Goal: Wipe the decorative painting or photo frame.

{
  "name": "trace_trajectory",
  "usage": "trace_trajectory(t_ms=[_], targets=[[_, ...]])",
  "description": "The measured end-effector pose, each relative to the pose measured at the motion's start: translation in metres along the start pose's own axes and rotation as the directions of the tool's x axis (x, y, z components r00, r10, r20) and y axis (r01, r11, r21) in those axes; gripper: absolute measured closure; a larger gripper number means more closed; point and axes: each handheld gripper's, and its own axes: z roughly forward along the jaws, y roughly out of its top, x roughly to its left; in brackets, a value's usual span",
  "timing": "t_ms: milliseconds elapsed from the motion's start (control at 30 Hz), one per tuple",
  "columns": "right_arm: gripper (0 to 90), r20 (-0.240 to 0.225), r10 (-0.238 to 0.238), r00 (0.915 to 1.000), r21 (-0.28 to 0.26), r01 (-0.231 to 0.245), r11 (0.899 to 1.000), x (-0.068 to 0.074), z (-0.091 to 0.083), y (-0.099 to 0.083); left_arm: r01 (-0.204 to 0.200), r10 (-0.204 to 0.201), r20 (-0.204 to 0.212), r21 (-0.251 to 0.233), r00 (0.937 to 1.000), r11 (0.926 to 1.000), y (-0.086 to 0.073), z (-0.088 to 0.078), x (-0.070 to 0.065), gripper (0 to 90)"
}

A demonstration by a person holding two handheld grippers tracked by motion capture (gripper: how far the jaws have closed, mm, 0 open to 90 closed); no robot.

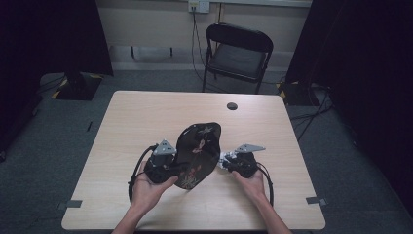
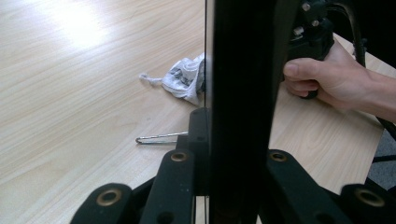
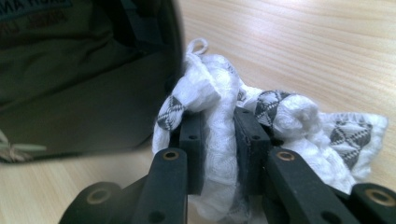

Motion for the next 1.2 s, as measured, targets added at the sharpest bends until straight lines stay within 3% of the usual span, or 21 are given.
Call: trace_trajectory(t_ms=[200, 400, 500, 567, 733, 967, 1200], targets=[[76.2, 0.024, -0.108, 0.9938, 0.026, 0.108, 0.994, 0.006, -0.004, -0.002, 0.002, -0.002, 0.0, 0.001, 1.0, 1.0, 0.0, 0.0, 0.0, 80.5], [76.1, -0.022, -0.086, 0.996, 0.032, 0.087, 0.996, 0.004, -0.008, -0.003, 0.003, -0.003, 0.0, -0.003, 1.0, 1.0, 0.0, 0.0, 0.0, 80.6], [76.4, -0.004, -0.078, 0.9969, 0.021, 0.079, 0.997, 0.001, -0.008, -0.001, -0.004, 0.004, -0.001, 0.005, 1.0, 1.0, 0.001, 0.0, -0.001, 80.7], [76.3, 0.019, -0.056, 0.9983, -0.003, 0.056, 0.998, -0.002, -0.009, 0.003, -0.007, 0.007, 0.002, 0.009, 1.0, 0.9999, 0.001, 0.0, 0.0, 80.7], [76.1, 0.008, 0.019, 0.9998, -0.088, -0.018, 0.996, -0.009, -0.014, 0.017, -0.003, 0.003, 0.003, 0.008, 1.0, 1.0, 0.001, 0.0, 0.0, 80.7], [77.4, 0.03, -0.039, 0.9988, -0.001, 0.039, 0.999, 0.003, 0.005, 0.003, 0.0, 0.0, -0.005, 0.004, 1.0, 1.0, 0.0, 0.0, -0.001, 80.7], [77.6, 0.036, -0.048, 0.9982, 0.006, 0.048, 0.999, 0.004, 0.003, 0.005, -0.006, 0.006, 0.0, 0.01, 1.0, 0.9999, 0.0, -0.001, 0.0, 80.7]])
